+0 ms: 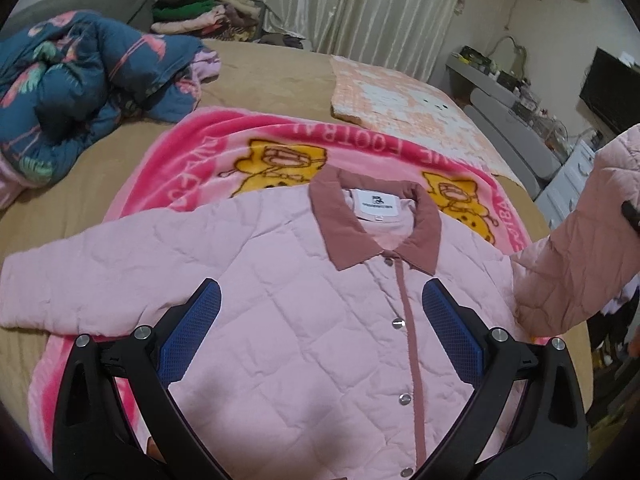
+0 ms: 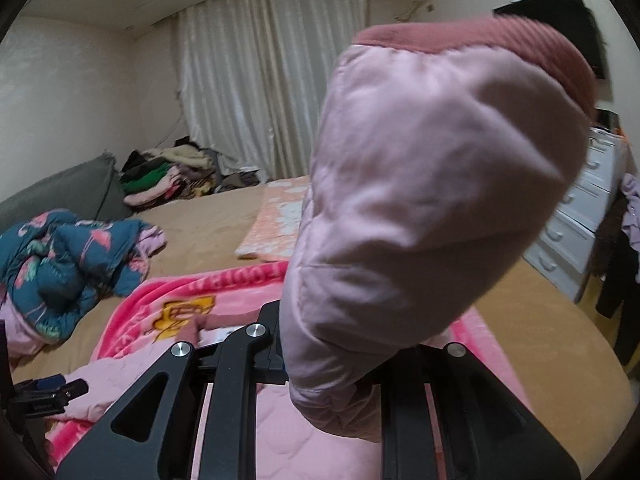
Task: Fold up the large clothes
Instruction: 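Grasp the sleeve cuff with the right tool and lift it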
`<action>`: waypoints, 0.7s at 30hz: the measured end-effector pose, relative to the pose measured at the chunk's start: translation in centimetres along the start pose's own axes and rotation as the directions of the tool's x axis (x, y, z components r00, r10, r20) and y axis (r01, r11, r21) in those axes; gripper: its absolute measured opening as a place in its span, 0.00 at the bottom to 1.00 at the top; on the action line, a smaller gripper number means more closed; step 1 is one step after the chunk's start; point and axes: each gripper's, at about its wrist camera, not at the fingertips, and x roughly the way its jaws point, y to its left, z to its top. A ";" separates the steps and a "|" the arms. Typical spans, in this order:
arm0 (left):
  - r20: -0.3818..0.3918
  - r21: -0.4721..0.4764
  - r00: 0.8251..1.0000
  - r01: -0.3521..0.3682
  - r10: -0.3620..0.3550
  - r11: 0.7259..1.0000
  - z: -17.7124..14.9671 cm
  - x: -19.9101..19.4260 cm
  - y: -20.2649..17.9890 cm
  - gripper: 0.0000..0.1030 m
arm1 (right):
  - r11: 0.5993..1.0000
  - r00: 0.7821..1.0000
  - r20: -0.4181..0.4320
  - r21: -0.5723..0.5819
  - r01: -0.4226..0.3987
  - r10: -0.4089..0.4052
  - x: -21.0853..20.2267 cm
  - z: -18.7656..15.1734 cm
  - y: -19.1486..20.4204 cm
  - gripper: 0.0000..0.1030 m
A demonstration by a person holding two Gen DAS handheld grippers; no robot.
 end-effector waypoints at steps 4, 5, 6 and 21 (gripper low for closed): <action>-0.001 -0.048 1.000 0.014 -0.014 0.999 -0.3 0.2 2.0 0.92 | 0.998 0.999 -0.031 -0.043 -0.039 0.038 1.3 -1.6 3.3 0.17; -0.005 -0.059 1.000 0.021 -0.021 0.998 -0.5 0.3 2.5 0.92 | 0.998 0.998 -0.037 -0.051 -0.046 0.044 1.6 -2.0 4.0 0.17; -0.008 -0.066 1.000 0.024 -0.024 0.998 -0.6 0.4 2.9 0.92 | 0.996 0.997 -0.048 -0.062 -0.059 0.056 2.0 -2.6 4.8 0.17; -0.029 -0.244 0.988 0.142 -0.154 0.959 -3.3 1.4 9.3 0.92 | 0.962 0.960 -0.235 -0.192 -0.196 0.149 9.2 -12.3 16.2 0.18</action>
